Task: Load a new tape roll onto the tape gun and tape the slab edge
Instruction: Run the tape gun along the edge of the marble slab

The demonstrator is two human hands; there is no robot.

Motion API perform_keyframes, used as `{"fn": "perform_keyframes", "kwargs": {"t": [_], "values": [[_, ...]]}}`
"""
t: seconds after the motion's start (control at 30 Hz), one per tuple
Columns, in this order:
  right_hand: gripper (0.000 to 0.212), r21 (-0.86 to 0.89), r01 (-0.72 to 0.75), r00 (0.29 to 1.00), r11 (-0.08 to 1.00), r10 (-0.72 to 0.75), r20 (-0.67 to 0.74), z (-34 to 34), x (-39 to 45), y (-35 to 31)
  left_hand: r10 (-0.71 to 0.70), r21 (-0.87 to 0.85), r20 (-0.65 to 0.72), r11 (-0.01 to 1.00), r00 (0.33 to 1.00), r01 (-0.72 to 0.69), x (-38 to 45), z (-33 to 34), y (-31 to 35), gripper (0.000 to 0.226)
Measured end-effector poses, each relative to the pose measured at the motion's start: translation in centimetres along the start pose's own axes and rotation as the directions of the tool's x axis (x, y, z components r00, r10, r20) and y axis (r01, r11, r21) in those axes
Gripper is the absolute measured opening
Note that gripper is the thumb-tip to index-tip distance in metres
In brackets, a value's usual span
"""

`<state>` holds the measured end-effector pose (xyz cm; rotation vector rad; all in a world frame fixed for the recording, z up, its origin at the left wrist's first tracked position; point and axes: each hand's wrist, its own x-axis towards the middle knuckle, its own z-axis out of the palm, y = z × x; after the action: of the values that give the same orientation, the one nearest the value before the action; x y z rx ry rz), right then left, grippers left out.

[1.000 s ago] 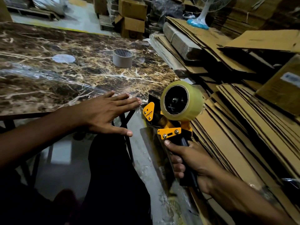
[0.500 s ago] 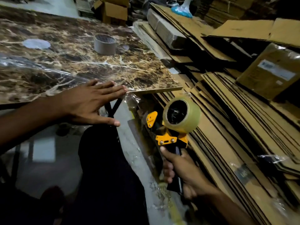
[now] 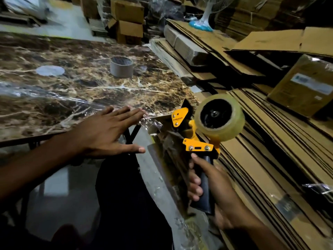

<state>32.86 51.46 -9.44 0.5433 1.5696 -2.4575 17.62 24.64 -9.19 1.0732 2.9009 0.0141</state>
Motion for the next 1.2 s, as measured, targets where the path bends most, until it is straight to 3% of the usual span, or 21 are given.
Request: {"fn": "perform_keyframes", "kwargs": {"t": [0.2,0.4,0.67,0.9,0.93,0.97,1.03,1.07,1.13,1.2], "values": [[0.016,0.062,0.012,0.962,0.998,-0.028,0.272,4.9,3.8,-5.0,-0.069,-0.088,-0.054,0.994,0.996,0.064,-0.4,-0.8,-2.0,0.116],[0.024,-0.032,-0.108,0.839,0.994,0.108,0.533,12.3,11.5,-6.2,-0.217,-0.182,-0.085,0.963,0.972,0.199,-3.3,-0.8,-7.1,0.125],[0.043,-0.3,-0.183,0.76,0.936,0.329,0.561,21.5,17.7,-4.2,-0.382,-0.23,-0.124,0.909,0.916,0.348,-9.3,-1.4,-12.4,0.122],[0.053,-0.324,-0.306,0.752,0.895,0.436,0.494,26.4,18.7,-3.3,-0.424,-0.214,-0.148,0.896,0.894,0.389,-10.6,-0.5,-14.4,0.113],[0.055,-0.415,-0.23,0.783,0.88,0.421,0.459,26.6,18.8,-3.4,-0.444,-0.211,-0.151,0.887,0.883,0.41,-10.8,-0.6,-14.3,0.116],[0.057,-0.585,-0.059,0.848,0.809,0.35,0.399,26.7,19.1,-3.7,-0.458,-0.211,-0.155,0.881,0.875,0.423,-10.8,-0.8,-14.1,0.12],[0.063,-0.867,0.276,0.931,0.415,0.109,0.348,26.7,19.2,-4.4,-0.473,-0.219,-0.154,0.873,0.868,0.437,-10.8,-1.2,-13.6,0.124],[0.063,-0.895,0.355,0.924,0.269,0.043,0.379,26.8,19.4,-4.7,-0.483,-0.221,-0.157,0.867,0.862,0.446,-10.7,-1.4,-13.3,0.126],[0.055,-0.883,0.454,0.891,0.122,-0.058,0.45,26.8,19.2,-4.8,-0.505,-0.228,-0.173,0.856,0.846,0.464,-10.6,-1.6,-13.1,0.127],[0.052,-0.872,0.479,0.836,-0.101,-0.249,0.488,26.5,19.3,-4.4,-0.519,-0.227,-0.187,0.849,0.834,0.478,-10.5,-1.5,-12.9,0.123]]}}
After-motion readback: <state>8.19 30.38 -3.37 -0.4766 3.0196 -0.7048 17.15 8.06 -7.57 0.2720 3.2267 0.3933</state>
